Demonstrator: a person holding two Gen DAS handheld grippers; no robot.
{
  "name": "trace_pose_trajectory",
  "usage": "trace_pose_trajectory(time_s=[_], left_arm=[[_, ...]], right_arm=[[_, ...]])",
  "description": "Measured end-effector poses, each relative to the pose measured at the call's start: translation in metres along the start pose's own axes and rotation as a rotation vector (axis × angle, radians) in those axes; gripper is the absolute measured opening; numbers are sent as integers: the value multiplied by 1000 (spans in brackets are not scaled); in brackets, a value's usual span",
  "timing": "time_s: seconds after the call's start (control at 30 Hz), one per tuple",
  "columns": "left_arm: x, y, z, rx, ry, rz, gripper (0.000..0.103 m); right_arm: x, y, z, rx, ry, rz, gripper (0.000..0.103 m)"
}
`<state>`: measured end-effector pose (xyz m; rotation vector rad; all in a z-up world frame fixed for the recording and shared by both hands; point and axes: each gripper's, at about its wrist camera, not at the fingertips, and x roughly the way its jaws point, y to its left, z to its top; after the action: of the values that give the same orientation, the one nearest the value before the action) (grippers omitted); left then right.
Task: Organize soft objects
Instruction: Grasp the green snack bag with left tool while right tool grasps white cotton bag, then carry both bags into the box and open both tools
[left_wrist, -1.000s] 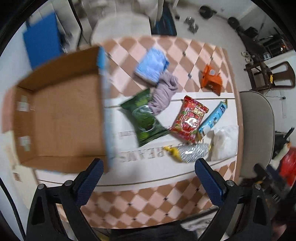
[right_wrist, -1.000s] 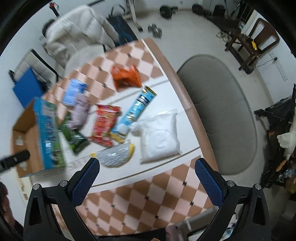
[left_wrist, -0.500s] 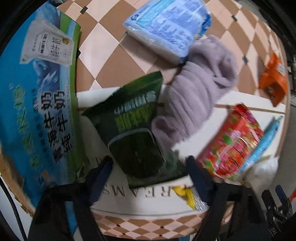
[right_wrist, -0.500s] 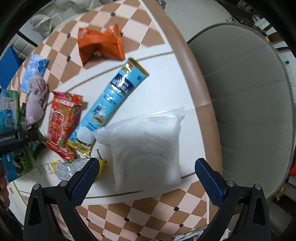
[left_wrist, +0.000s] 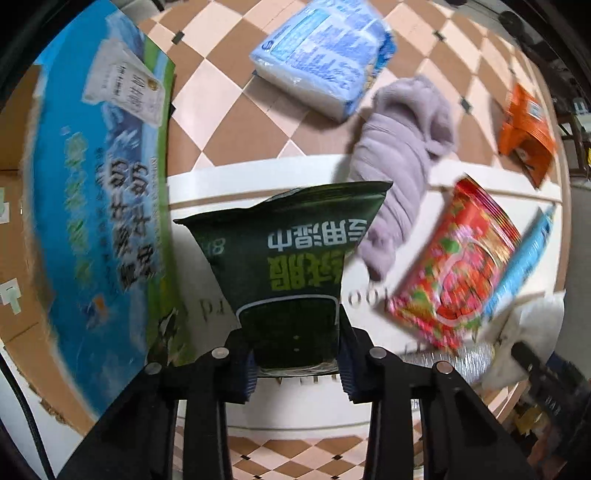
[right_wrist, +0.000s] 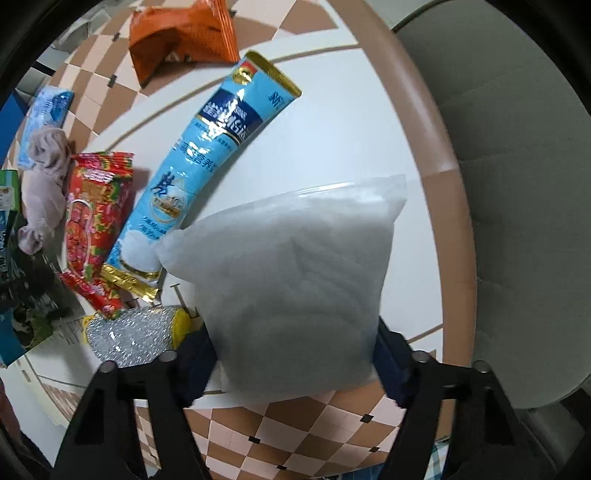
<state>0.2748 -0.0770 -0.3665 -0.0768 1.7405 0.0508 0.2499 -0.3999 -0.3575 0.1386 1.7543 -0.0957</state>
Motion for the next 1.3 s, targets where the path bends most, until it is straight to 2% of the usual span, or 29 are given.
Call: trace_pose_trajectory(time_s=[0.1, 0.2, 0.3, 0.33, 0.37, 0.43, 0.47, 0.53, 0.63, 0.73, 0.8, 0.9, 1.0, 1.17, 1.3], left_arm=[[-29, -4, -26, 40, -52, -20, 31], [-62, -2, -48, 68, -102, -61, 31], [-113, 10, -69, 85, -183, -109, 31], [-135, 16, -62, 85, -198, -120, 31], [-155, 27, -70, 76, -228, -129, 31], [-185, 42, -48, 68, -257, -147, 32], [-199, 57, -48, 61, -278, -151, 31], [-220, 86, -49, 51, -321, -132, 32], [-232, 126, -40, 26, -340, -113, 32], [-233, 173, -17, -5, -325, -84, 32], [-218, 202, -1, -26, -295, -81, 32], [-187, 241, 29, -38, -230, -104, 32], [-167, 263, 52, -34, -168, -132, 32], [-120, 279, 90, -1, -63, -170, 32], [-96, 285, 105, 22, -9, -184, 32]], right_arm=[[-19, -4, -13, 13, -9, 33, 69], [-53, 2, -30, -9, -55, 73, 69], [-94, 19, -49, -61, -119, 120, 69], [-109, 28, -54, -84, -140, 133, 69], [-127, 43, -55, -112, -161, 146, 69], [-163, 77, -61, -164, -201, 194, 69], [-176, 94, -67, -194, -218, 217, 69], [-203, 139, -79, -258, -247, 277, 69], [-221, 200, -80, -320, -259, 335, 69], [-221, 266, -73, -348, -256, 347, 69], [-209, 311, -64, -351, -239, 340, 69], [-185, 362, -48, -348, -205, 319, 69], [-153, 402, -28, -332, -166, 285, 69], [-105, 443, -1, -308, -112, 231, 69], [-77, 459, 15, -304, -94, 192, 69]])
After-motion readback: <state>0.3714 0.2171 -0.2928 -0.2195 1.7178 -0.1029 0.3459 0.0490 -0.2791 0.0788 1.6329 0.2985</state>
